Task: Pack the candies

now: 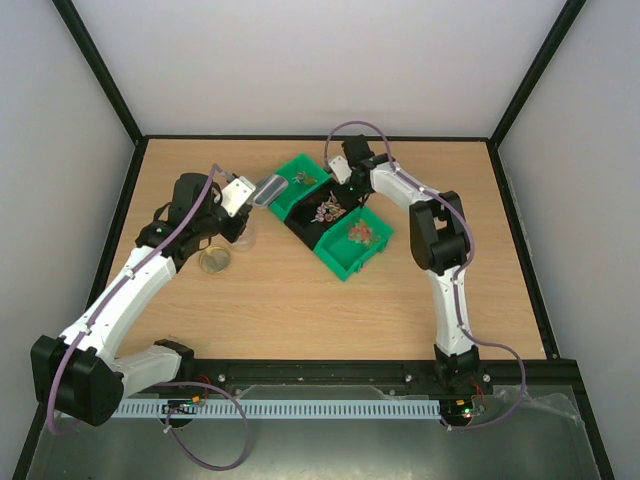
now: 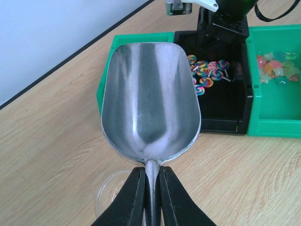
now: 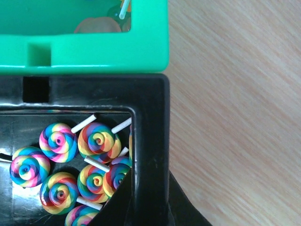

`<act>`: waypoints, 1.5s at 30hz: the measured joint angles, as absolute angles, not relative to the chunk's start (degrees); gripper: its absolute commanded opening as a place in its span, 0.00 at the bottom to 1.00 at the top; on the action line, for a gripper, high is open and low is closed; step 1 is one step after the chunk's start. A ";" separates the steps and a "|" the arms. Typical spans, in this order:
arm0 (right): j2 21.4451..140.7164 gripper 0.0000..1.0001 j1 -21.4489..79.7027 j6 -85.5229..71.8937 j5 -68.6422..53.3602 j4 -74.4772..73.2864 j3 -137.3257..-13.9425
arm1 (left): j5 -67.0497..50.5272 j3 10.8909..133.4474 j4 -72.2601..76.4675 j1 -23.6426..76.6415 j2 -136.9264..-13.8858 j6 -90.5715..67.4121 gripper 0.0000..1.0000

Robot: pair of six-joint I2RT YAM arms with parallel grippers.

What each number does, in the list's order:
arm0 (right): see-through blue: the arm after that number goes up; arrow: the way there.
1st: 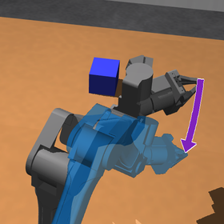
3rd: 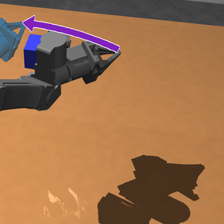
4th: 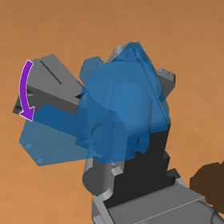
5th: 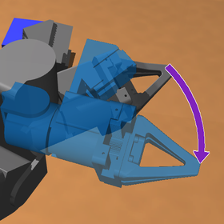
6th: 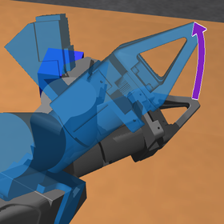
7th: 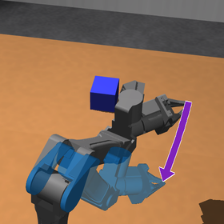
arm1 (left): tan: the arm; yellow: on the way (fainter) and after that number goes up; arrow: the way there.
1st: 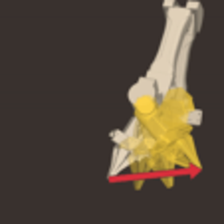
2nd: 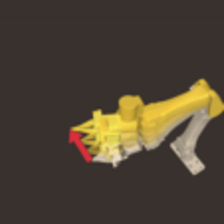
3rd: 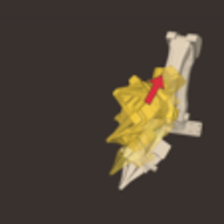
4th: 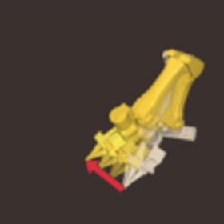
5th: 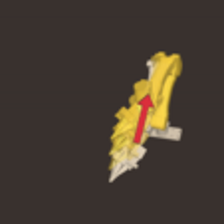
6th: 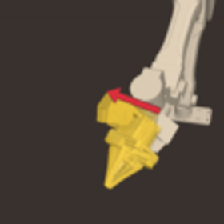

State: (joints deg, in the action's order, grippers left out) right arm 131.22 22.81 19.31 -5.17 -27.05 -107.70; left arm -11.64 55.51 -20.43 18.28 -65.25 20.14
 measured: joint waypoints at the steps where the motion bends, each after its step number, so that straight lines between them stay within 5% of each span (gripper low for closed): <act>1: 130.50 0.01 22.70 19.05 -5.21 -26.44 -106.52 | -11.60 55.51 -20.45 18.28 -65.25 20.27 0.02; 17: 113.56 0.01 14.83 19.20 -10.83 -23.24 -82.48 | -13.50 64.84 -27.81 19.29 -72.12 25.12 0.02; 45: 92.88 0.01 18.15 14.02 -14.20 -17.74 -56.84 | -1.39 81.78 -50.00 37.98 -96.57 29.30 0.02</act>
